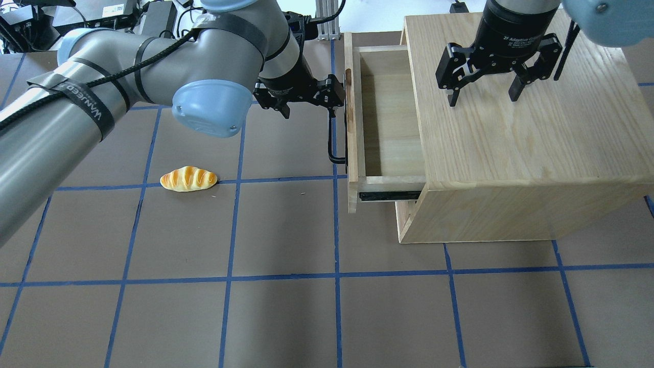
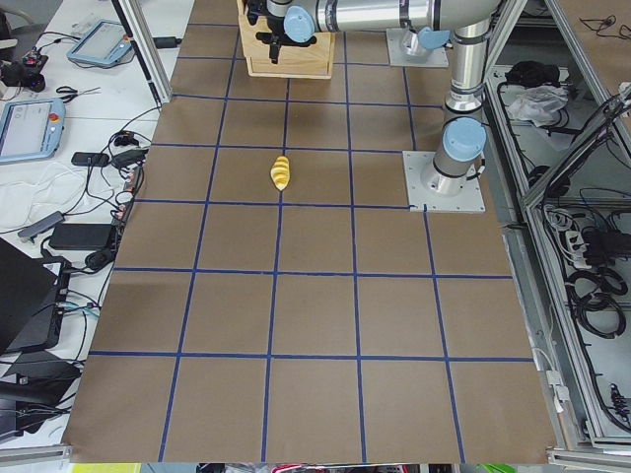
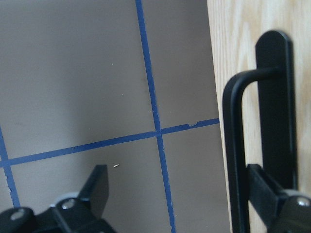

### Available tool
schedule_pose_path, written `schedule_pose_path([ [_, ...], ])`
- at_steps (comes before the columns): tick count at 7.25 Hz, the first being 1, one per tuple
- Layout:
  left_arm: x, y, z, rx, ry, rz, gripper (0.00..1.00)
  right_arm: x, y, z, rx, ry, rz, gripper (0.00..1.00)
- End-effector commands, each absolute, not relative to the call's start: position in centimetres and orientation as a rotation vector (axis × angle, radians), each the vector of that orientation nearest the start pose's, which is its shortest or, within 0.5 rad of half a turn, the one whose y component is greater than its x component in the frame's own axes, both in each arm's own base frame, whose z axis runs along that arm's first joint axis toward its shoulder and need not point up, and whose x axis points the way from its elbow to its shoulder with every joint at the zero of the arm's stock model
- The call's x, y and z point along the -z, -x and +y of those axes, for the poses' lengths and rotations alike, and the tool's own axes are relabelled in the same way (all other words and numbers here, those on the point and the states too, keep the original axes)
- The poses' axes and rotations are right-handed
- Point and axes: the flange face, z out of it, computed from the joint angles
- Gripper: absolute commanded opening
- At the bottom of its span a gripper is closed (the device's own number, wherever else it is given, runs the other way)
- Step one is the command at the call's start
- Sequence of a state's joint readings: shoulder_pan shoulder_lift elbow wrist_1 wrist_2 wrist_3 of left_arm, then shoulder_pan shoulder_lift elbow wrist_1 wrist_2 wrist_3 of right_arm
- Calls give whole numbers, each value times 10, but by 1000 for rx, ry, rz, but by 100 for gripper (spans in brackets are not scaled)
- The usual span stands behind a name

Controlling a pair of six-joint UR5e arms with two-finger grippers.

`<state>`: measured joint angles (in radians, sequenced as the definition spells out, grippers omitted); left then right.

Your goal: Open upper drawer

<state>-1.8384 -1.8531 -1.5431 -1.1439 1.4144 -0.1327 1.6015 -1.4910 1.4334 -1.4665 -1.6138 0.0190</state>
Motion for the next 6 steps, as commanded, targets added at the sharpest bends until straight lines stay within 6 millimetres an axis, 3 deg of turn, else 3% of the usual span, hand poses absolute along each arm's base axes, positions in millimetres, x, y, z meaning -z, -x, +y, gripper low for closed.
schedule_pose_path([
  [1,-392,303,-553,239,-248,3283,100,-505,-145,-516,-72,21,3185,100],
  [6,-396,286,-559,259,-279,3269,100,-505,-145,-516,-72,19,3185,100],
])
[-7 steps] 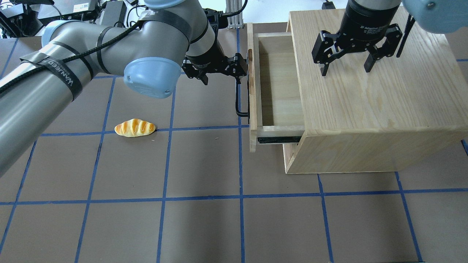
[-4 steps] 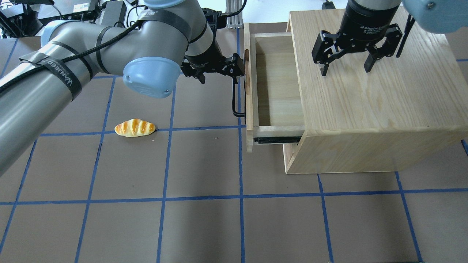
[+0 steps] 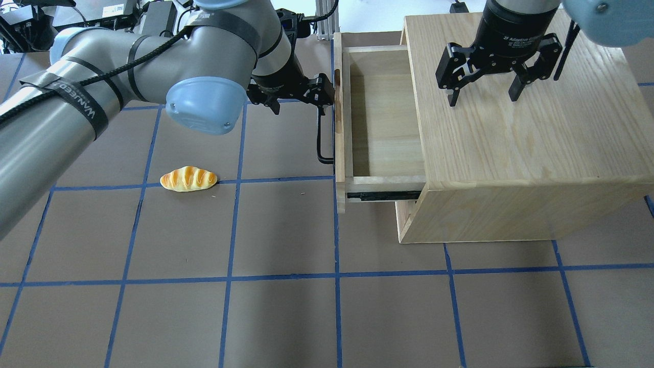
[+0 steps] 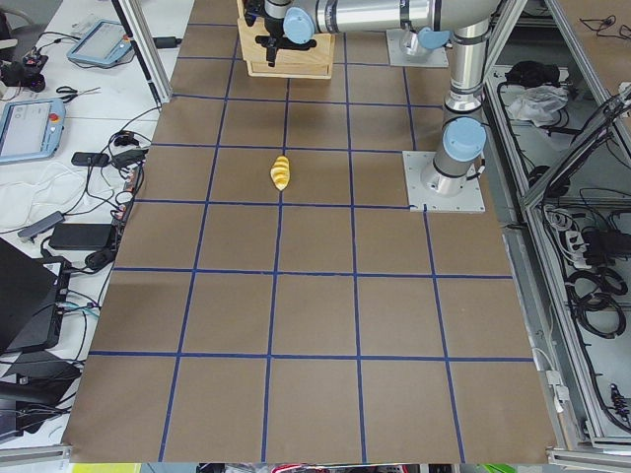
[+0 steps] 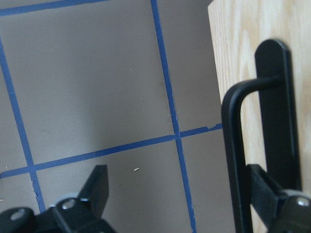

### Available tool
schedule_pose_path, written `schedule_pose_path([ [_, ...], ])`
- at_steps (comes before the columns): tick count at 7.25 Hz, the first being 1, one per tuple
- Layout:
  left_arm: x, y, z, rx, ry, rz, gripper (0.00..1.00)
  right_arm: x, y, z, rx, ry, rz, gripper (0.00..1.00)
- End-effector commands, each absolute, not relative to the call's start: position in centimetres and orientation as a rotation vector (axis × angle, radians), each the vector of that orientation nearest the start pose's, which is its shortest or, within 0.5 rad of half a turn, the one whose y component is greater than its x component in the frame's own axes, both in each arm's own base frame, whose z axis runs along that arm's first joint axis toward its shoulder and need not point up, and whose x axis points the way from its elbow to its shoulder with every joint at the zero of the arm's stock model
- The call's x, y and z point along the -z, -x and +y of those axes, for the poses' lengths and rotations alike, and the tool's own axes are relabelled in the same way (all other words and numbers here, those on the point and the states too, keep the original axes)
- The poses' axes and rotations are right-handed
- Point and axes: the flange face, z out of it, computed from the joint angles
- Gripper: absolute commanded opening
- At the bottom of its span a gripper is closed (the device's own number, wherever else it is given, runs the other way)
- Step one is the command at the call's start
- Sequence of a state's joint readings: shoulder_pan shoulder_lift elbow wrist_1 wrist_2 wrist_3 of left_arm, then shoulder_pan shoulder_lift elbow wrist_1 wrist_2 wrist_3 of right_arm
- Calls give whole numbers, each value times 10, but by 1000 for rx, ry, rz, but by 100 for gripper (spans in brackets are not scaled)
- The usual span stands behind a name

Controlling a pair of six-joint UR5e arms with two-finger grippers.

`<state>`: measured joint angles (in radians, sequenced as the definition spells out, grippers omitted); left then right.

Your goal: Open upper drawer

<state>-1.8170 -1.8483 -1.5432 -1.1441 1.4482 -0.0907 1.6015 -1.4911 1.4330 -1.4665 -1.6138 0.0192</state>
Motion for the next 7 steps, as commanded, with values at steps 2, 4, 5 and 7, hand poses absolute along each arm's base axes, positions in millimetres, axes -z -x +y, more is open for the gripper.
schedule_pose_path([
  [2,-399,276,-562,265,-299,3261,100,-505,-145,-516,-72,19,3185,100],
  [4,-400,271,-563,267,-333,3252,100,-504,-145,-516,-74,21,3185,100],
  [5,-400,270,-563,255,-328,3247,100,-504,-145,-516,-74,19,3185,100],
  [7,-400,261,-565,240,-313,3241,100,-505,-145,-516,-72,19,3185,100],
])
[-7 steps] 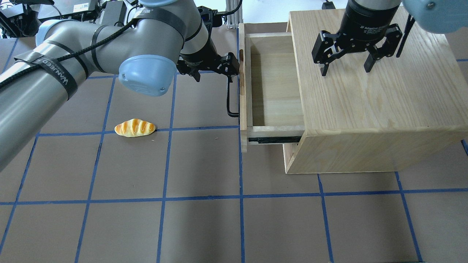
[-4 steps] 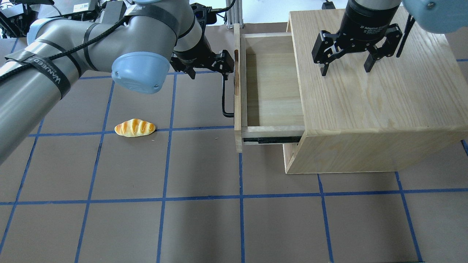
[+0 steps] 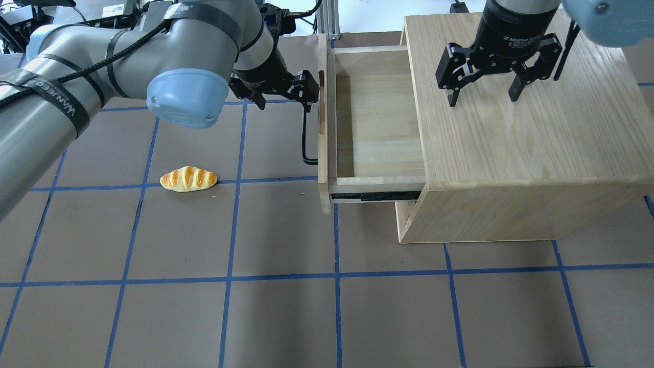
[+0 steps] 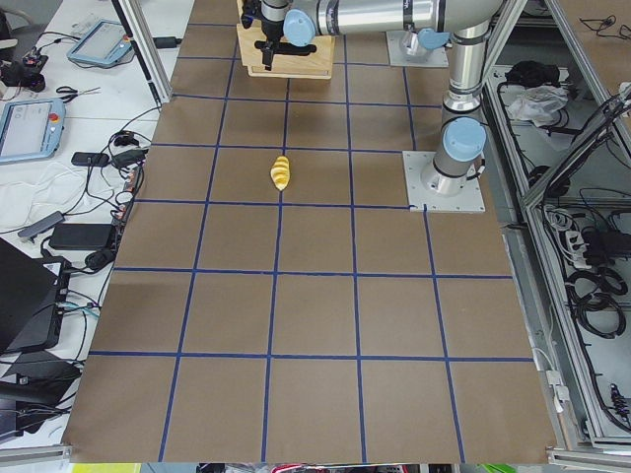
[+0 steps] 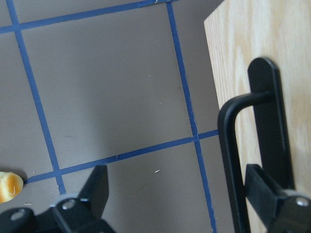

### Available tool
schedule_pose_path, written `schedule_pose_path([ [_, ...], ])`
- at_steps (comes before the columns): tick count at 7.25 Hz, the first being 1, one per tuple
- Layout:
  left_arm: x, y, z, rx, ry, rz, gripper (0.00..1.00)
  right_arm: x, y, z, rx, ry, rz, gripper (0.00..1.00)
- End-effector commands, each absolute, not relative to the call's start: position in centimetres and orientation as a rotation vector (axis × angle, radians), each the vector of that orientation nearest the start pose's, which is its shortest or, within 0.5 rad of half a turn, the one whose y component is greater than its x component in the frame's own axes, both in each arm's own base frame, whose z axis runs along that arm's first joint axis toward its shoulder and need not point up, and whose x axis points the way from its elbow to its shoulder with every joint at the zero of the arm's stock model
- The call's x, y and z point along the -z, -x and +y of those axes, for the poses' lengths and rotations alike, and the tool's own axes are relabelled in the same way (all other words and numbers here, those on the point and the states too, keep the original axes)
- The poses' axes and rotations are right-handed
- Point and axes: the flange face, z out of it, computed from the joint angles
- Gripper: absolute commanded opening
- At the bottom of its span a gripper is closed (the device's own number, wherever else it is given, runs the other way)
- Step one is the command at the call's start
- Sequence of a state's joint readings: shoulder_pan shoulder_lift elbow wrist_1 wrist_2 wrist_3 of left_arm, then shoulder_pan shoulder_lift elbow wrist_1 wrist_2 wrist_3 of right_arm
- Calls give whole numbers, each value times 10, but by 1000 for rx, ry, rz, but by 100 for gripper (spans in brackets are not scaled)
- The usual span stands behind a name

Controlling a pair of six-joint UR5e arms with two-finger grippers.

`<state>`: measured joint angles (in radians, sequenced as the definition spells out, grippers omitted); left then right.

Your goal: Open upper drawer

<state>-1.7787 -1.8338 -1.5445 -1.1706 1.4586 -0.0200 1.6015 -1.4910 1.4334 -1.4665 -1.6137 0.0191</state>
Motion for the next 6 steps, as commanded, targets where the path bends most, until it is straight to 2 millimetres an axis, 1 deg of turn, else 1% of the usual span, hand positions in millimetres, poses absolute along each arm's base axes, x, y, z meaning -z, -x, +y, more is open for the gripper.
schedule_pose_path([
  [1,-400,256,-567,240,-330,3237,100,-505,-145,-516,-72,19,3185,100],
  [4,-406,250,-566,249,-333,3237,100,-505,-145,-516,-72,19,3185,100],
  [5,-416,250,-562,270,-315,3238,100,-505,-145,-516,-72,19,3185,100],
  [6,-432,249,-556,256,-314,3238,100,-504,-145,-516,-74,19,3185,100],
])
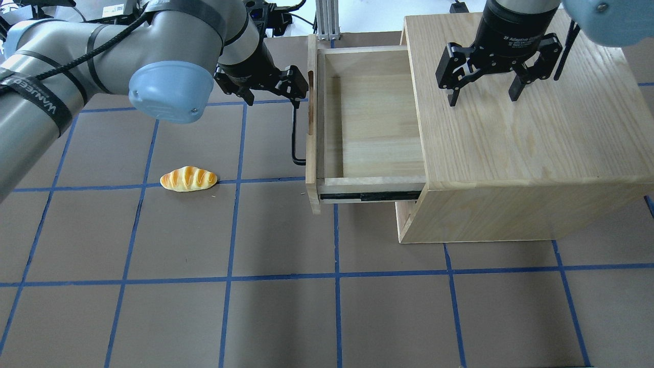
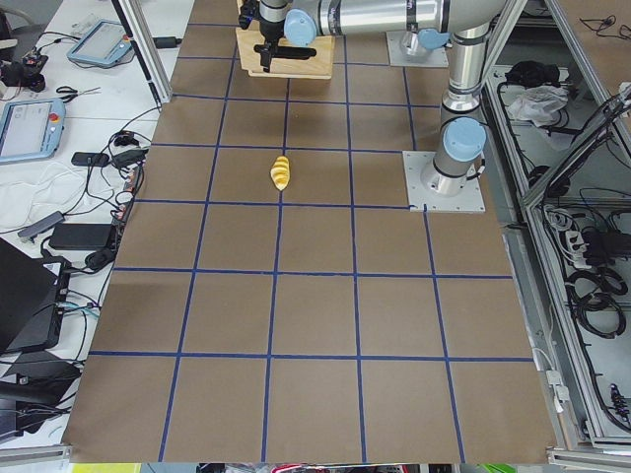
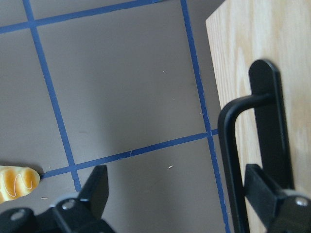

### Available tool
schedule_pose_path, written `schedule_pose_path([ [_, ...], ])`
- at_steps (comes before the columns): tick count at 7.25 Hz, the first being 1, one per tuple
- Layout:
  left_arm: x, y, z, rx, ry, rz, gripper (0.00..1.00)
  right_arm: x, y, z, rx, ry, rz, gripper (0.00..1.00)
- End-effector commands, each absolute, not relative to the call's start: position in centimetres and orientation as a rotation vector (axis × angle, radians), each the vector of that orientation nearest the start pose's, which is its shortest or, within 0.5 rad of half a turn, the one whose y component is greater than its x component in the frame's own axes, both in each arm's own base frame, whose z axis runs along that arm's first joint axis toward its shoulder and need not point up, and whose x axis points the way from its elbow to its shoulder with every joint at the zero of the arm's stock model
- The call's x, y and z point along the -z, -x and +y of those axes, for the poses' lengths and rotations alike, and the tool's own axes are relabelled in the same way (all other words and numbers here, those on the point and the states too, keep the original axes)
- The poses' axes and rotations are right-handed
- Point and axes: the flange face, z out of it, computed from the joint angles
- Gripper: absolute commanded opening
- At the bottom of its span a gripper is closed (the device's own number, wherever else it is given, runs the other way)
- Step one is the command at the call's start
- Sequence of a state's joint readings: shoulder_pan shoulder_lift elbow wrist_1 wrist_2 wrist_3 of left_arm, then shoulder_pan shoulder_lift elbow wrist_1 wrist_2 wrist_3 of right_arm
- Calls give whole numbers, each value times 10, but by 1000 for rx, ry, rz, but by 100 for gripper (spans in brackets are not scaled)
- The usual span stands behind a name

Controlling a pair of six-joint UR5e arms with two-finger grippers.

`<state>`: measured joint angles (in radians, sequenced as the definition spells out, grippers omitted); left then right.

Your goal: Open upper drawer

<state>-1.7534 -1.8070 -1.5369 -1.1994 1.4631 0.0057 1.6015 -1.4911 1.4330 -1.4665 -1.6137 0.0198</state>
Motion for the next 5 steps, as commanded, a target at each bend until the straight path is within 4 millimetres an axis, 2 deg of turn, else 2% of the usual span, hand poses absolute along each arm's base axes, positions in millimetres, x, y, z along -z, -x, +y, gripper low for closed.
schedule_pose_path([
  [1,-452,245,-552,241,-305,3237,100,-505,-145,-516,-72,21,3185,100],
  [2,-469,229,-551,209,-259,3240,100,-505,-145,-516,-72,21,3185,100],
  [3,-484,204,-544,121,-184,3244,100,-505,-145,-516,-72,21,3185,100],
  [5,-501,136,-540,85,-20,3152,100,-505,-145,-516,-72,19,3185,100],
])
